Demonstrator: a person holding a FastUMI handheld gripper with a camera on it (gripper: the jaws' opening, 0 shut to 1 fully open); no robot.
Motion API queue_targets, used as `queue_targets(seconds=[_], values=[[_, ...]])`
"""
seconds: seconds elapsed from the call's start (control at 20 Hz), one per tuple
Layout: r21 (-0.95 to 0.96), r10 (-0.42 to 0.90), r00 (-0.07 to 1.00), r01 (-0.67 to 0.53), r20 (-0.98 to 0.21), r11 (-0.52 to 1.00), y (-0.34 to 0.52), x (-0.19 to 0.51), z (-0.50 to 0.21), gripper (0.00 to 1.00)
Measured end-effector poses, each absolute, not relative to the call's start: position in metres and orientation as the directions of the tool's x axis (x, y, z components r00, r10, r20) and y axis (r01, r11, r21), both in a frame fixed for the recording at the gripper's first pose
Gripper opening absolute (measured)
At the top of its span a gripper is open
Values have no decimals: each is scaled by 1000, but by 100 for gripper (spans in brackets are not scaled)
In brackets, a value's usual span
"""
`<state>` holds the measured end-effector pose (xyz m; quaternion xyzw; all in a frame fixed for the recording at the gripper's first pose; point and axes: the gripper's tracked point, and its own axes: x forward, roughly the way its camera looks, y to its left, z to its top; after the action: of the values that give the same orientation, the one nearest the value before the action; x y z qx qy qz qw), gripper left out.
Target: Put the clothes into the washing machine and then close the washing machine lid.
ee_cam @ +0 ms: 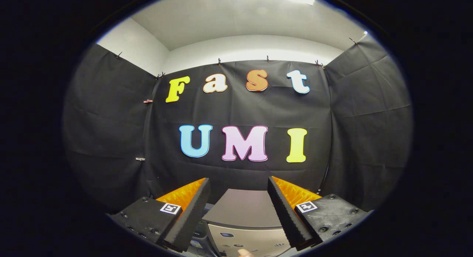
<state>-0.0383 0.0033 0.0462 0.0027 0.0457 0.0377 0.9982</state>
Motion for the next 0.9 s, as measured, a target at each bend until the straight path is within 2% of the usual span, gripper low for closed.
queue_targets(seconds=[0.9], values=[[18, 60, 994, -59, -90, 998, -16, -41, 43, 97]])
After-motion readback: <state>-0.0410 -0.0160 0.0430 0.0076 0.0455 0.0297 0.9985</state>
